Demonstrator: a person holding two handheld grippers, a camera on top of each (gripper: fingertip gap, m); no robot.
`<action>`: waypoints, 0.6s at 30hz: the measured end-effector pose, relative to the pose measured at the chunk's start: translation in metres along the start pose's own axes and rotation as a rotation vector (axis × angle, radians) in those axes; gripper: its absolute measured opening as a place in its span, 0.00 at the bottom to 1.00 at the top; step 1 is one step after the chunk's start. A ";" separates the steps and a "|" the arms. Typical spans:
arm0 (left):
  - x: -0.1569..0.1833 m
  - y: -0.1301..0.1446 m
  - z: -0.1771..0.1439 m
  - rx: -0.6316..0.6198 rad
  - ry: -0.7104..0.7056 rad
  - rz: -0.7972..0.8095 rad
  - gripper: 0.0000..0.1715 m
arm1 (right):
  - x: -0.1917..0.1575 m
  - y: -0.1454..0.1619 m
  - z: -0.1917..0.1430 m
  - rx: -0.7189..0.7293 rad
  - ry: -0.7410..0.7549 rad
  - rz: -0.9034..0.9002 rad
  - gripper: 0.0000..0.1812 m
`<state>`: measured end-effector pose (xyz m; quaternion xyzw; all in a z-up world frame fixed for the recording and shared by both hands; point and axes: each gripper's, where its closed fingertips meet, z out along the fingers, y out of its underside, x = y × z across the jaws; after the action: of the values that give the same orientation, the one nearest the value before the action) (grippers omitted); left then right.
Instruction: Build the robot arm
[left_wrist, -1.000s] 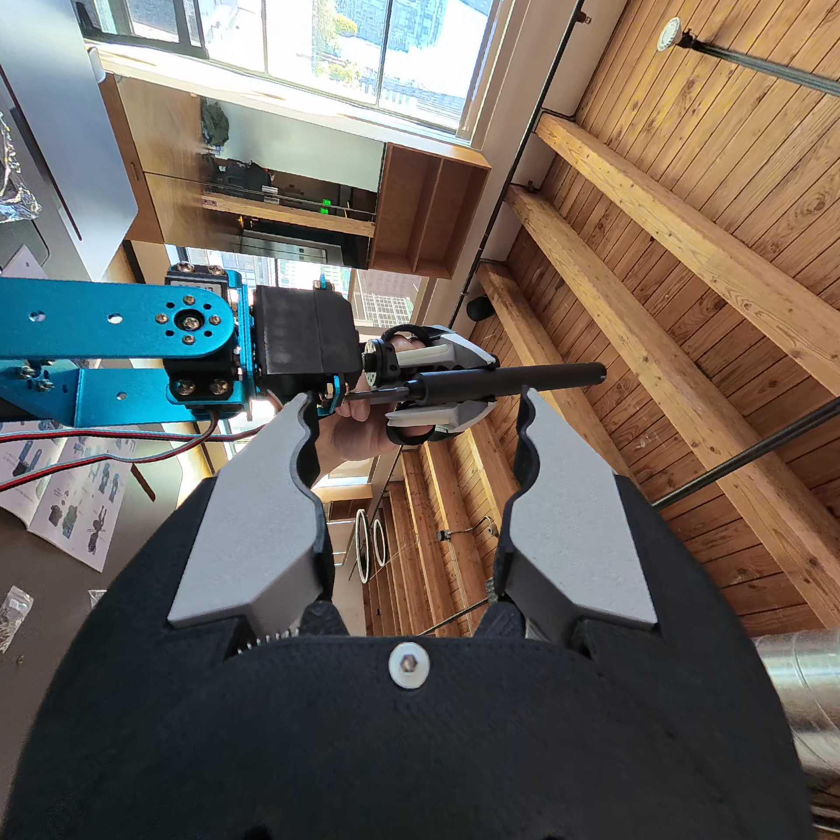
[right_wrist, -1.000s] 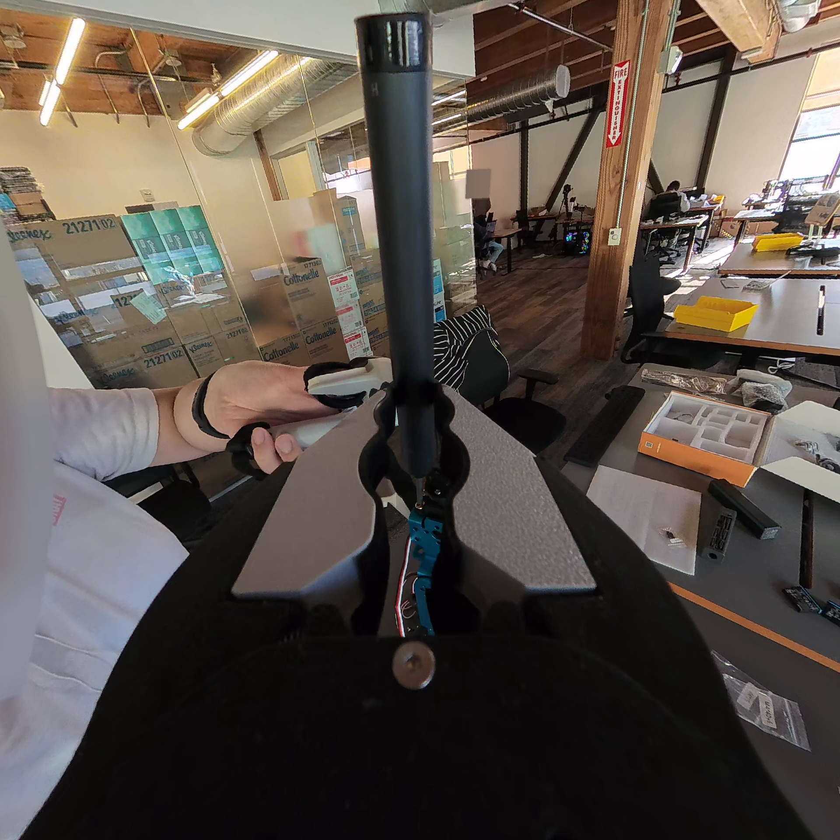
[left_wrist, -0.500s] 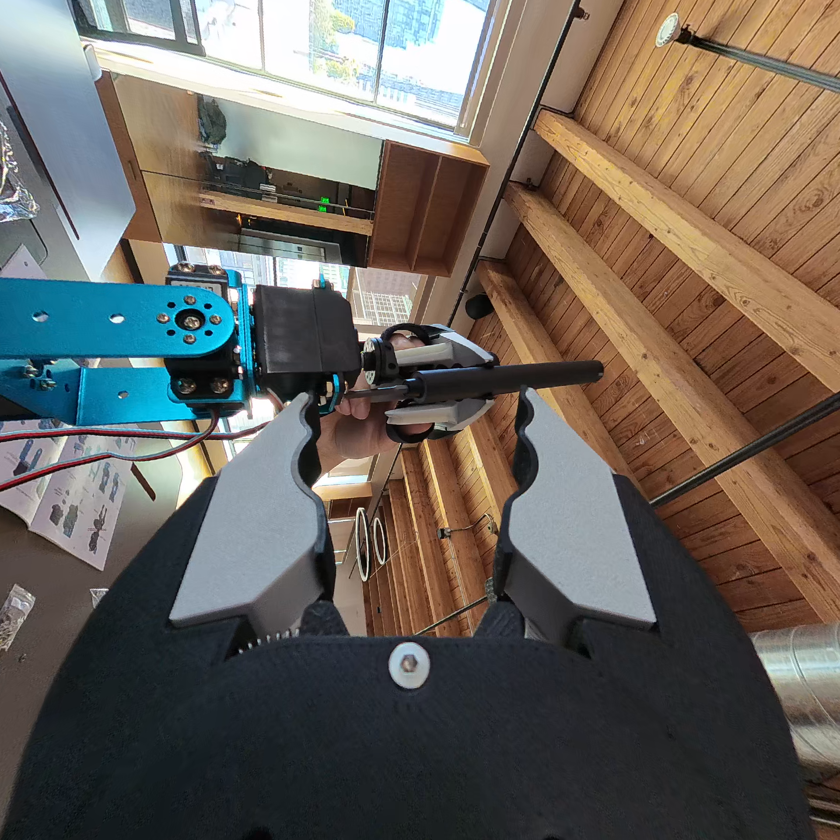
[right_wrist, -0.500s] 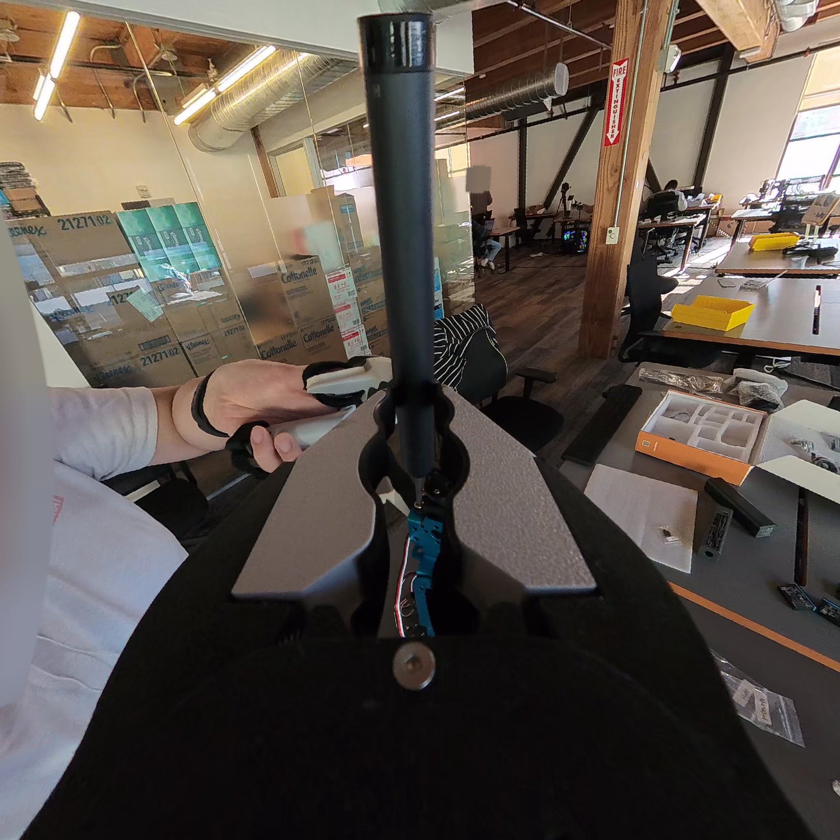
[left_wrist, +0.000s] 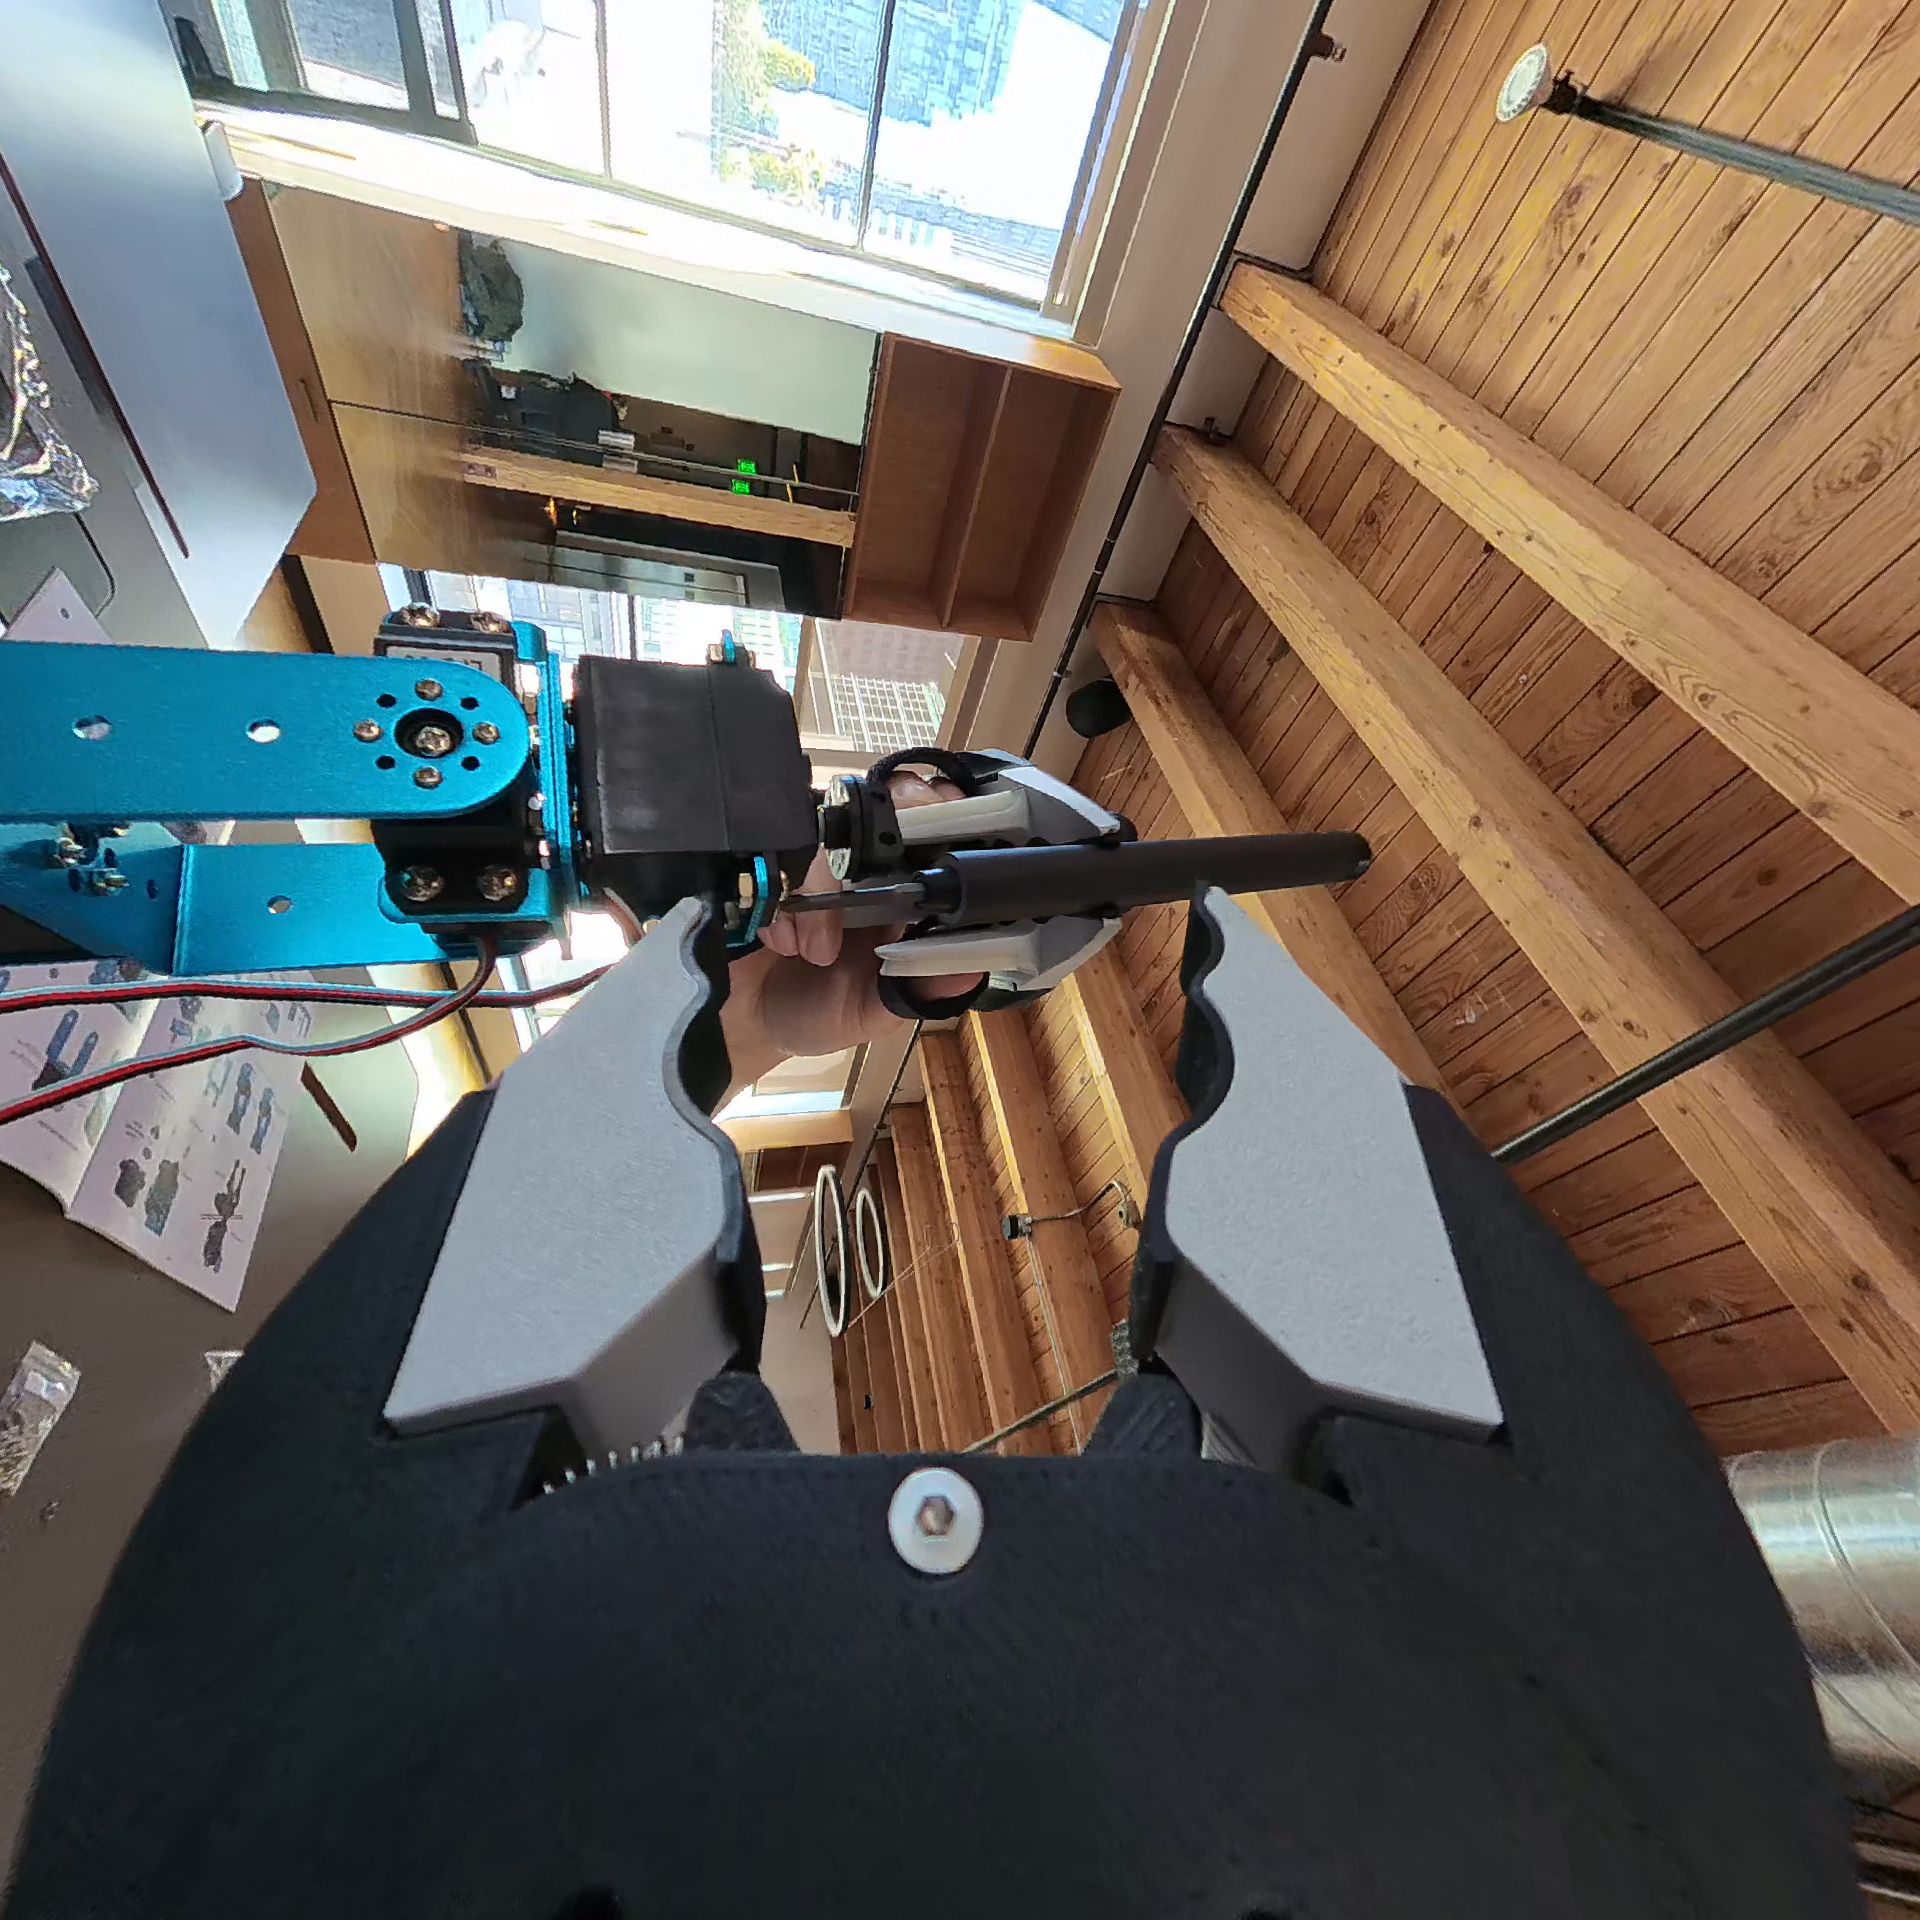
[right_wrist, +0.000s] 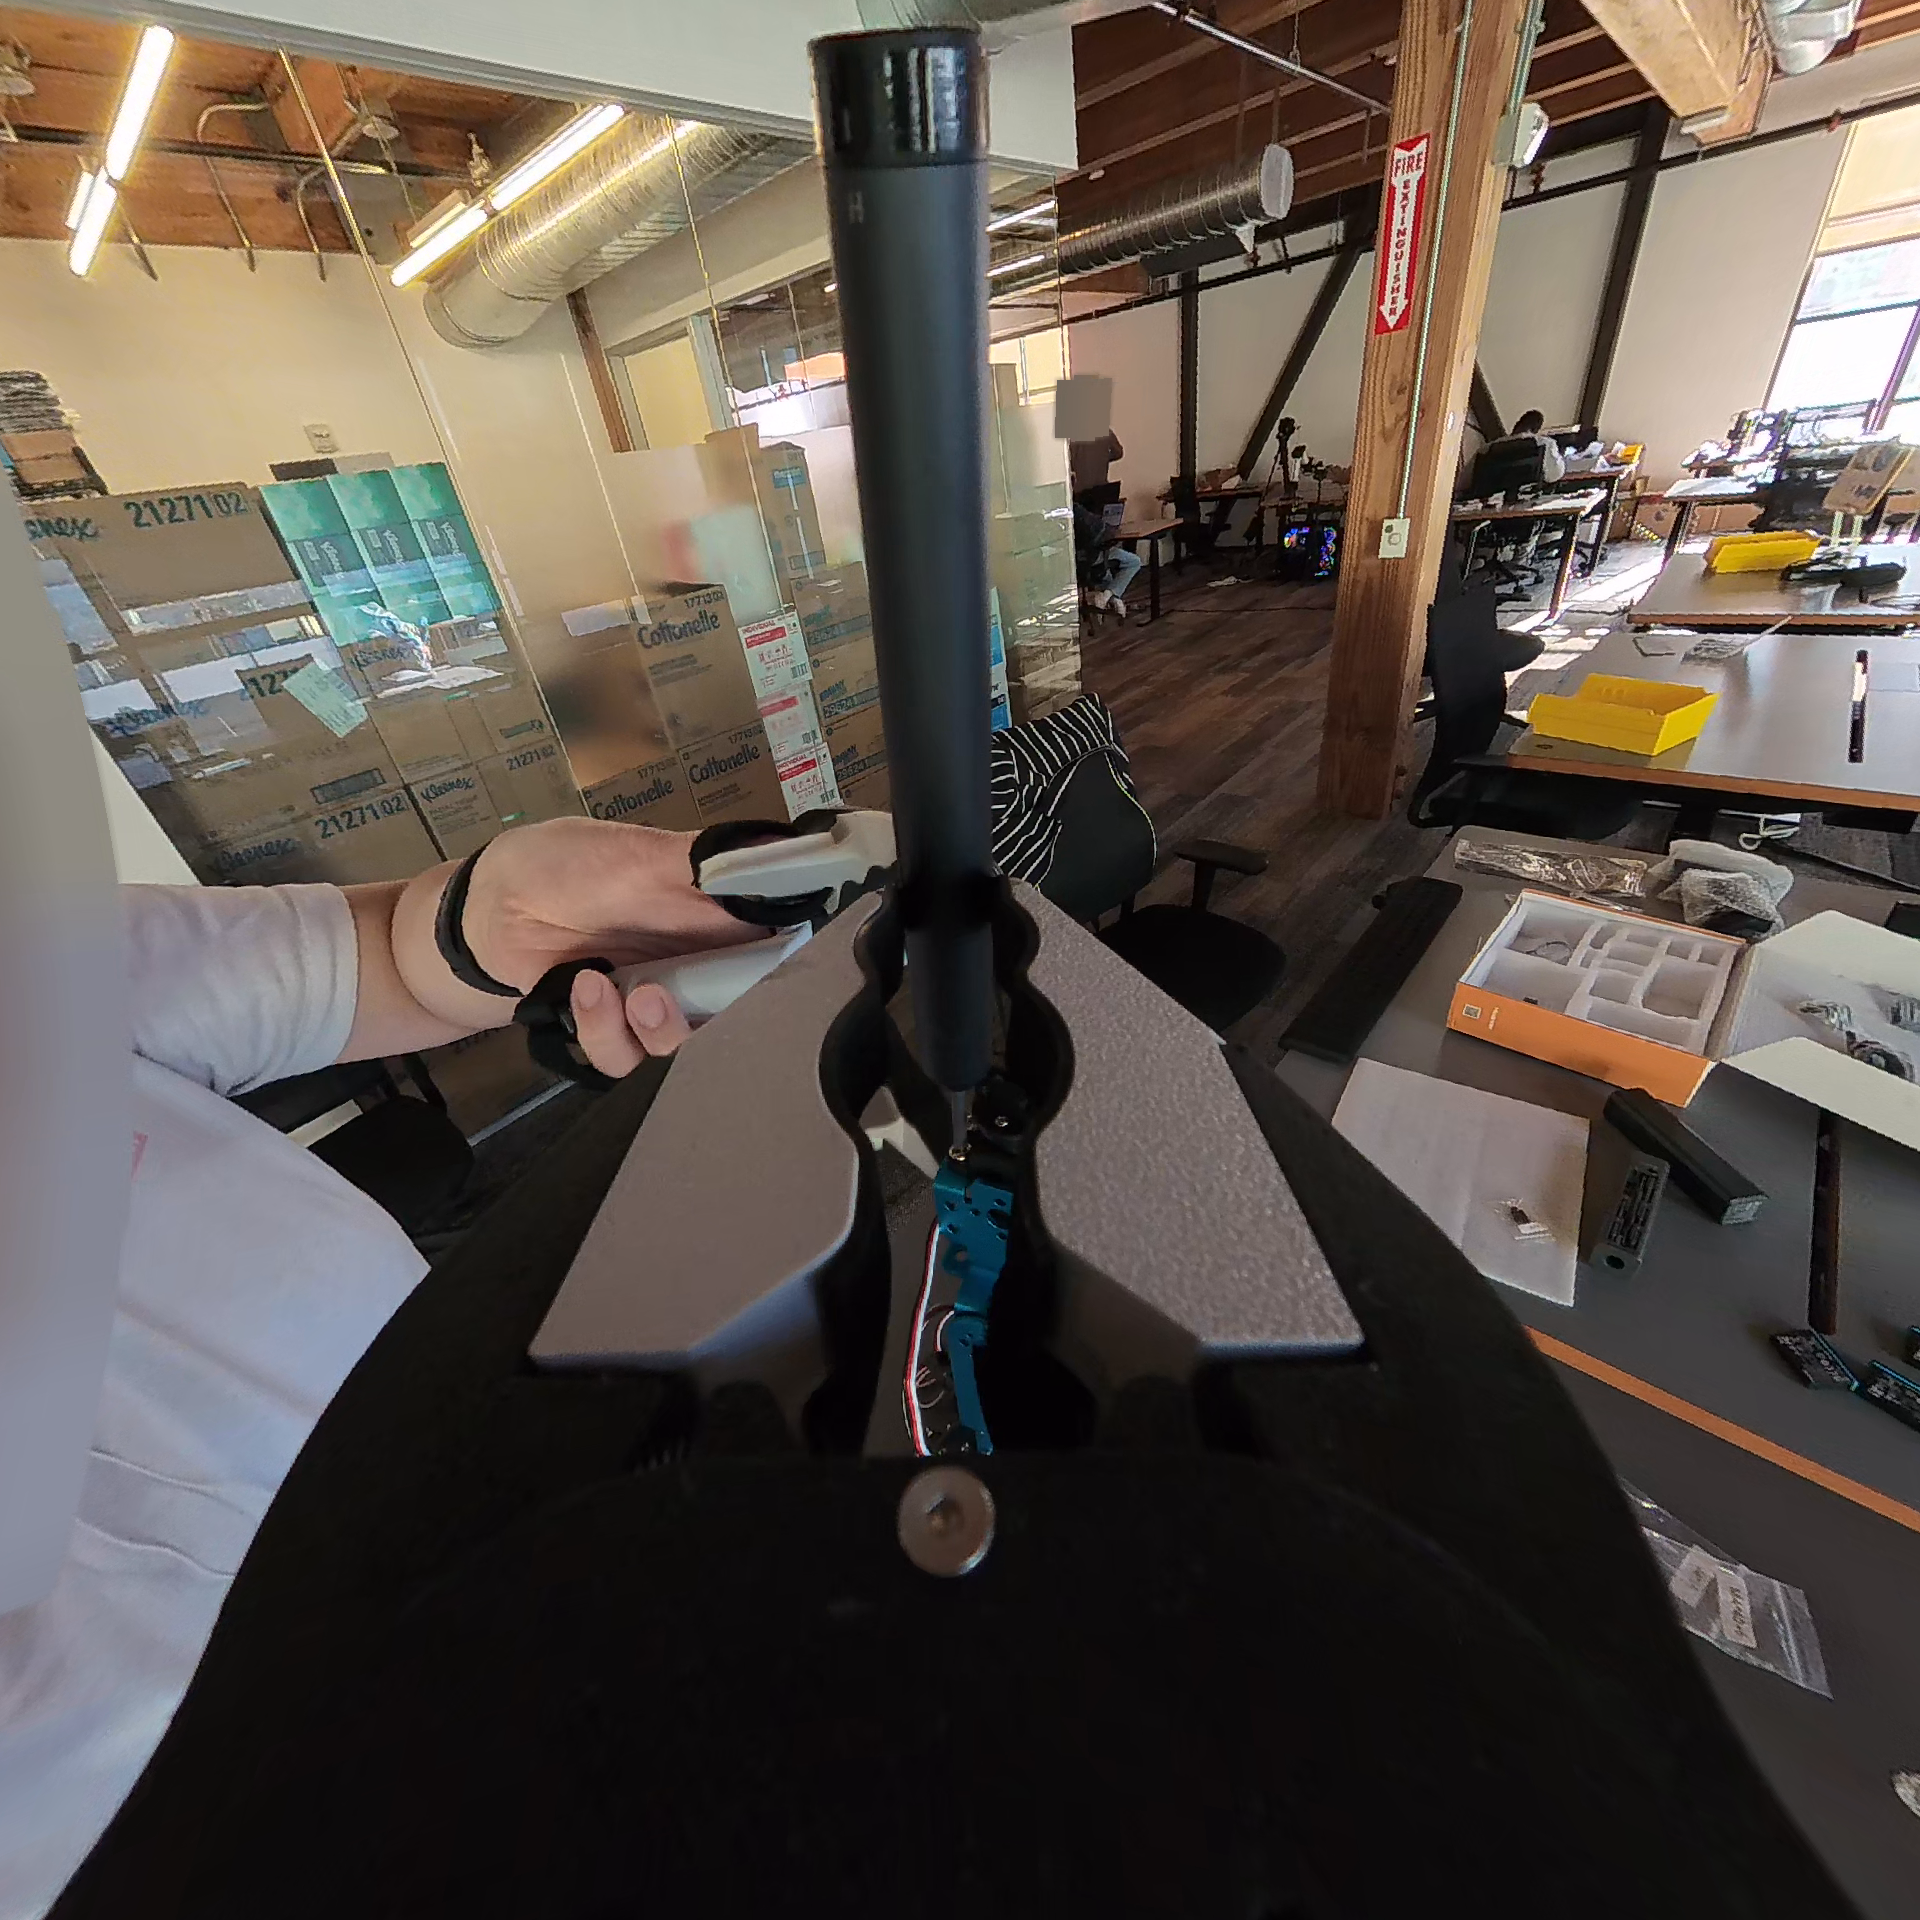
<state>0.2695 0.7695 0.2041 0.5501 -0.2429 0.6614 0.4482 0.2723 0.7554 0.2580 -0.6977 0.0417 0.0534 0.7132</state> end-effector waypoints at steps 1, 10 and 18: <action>0.000 0.000 0.000 -0.001 0.000 -0.001 0.51 | 0.000 0.000 0.000 0.000 0.000 0.001 0.08; 0.000 0.000 0.002 -0.003 0.002 -0.002 0.51 | -0.001 -0.001 0.002 -0.005 0.002 -0.005 0.08; -0.001 0.001 0.002 -0.024 0.001 0.018 0.51 | -0.002 -0.001 0.005 -0.021 0.023 -0.018 0.08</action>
<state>0.2698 0.7667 0.2043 0.5420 -0.2557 0.6628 0.4490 0.2709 0.7607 0.2594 -0.7059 0.0429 0.0393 0.7059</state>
